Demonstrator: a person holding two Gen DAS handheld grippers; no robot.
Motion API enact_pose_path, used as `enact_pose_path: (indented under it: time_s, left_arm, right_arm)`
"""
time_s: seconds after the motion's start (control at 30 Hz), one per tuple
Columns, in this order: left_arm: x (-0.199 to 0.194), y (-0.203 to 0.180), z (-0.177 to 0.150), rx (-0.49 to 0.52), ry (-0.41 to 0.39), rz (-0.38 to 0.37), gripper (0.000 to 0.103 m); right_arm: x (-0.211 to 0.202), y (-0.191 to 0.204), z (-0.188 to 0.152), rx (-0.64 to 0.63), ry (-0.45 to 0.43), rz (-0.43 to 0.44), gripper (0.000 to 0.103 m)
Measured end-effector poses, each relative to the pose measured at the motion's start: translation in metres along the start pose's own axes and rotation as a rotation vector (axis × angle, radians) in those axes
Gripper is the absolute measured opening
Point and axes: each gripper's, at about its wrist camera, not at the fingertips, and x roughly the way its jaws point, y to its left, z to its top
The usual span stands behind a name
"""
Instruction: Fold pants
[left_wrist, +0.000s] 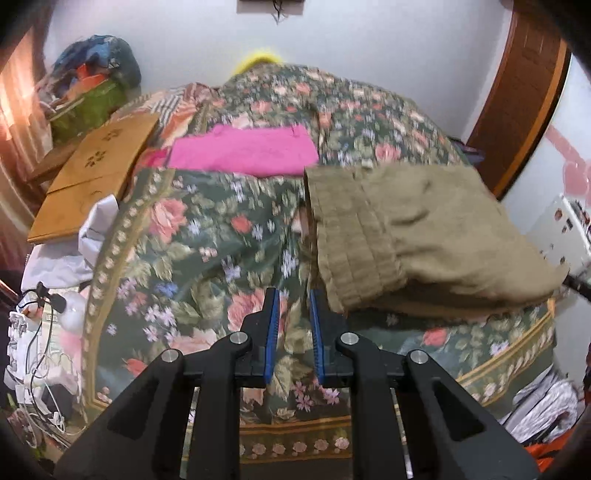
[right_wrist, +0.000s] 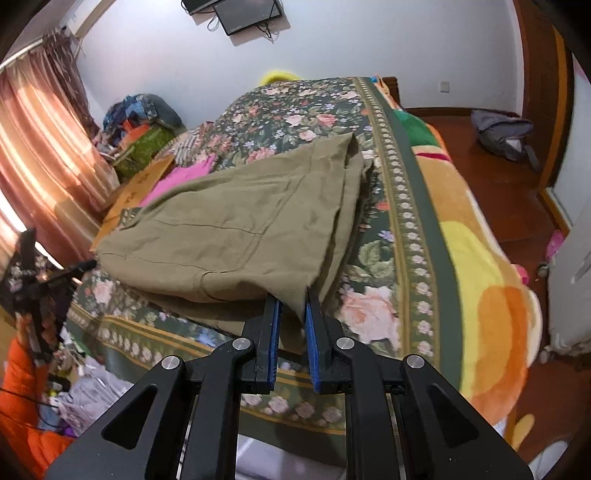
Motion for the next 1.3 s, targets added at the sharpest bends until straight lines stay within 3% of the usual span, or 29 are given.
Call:
enact_pose_path:
  time_s: [0.13, 0.27, 0.37, 0.5, 0.73, 0.87, 1.03, 1.1, 1.13, 1.3]
  left_arm:
    - [-0.020, -0.010, 0.017, 0.011, -0.061, -0.031, 0.015]
    - [-0.025, -0.034, 0.028, 0.052, -0.084, -0.082, 0.015]
    - [-0.020, -0.054, 0.028, 0.086, -0.070, -0.124, 0.015]
    - [0.004, -0.076, 0.017, 0.119, -0.010, -0.143, 0.015]
    - [0.047, -0.082, -0.003, 0.091, 0.072, -0.129, 0.016]
    - [0.045, -0.086, -0.003, 0.114, 0.070, -0.111, 0.016]
    - [0.027, -0.076, 0.023, 0.100, 0.018, -0.105, 0.022]
    - [0.018, -0.069, 0.038, 0.091, -0.030, -0.083, 0.037]
    - [0.016, -0.065, 0.045, 0.088, -0.051, -0.069, 0.040]
    - [0.021, -0.050, 0.080, 0.078, -0.089, -0.017, 0.042]
  right_arm:
    - [-0.016, -0.001, 0.005, -0.015, -0.031, -0.052, 0.012]
    - [-0.034, 0.001, 0.020, -0.015, -0.095, -0.047, 0.012]
    - [-0.037, 0.012, 0.028, -0.043, -0.121, -0.012, 0.012]
    - [-0.016, 0.027, 0.029, -0.065, -0.087, 0.035, 0.012]
    - [0.040, 0.027, 0.008, -0.063, 0.053, 0.030, 0.012]
    - [0.041, 0.023, 0.007, -0.044, 0.067, 0.047, 0.012]
    - [0.029, 0.023, 0.022, -0.062, 0.041, 0.024, 0.013]
    - [0.024, 0.021, 0.031, -0.066, 0.016, 0.014, 0.015]
    - [0.021, 0.019, 0.038, -0.069, -0.002, 0.008, 0.016]
    - [0.019, 0.011, 0.068, -0.088, -0.065, -0.023, 0.021]
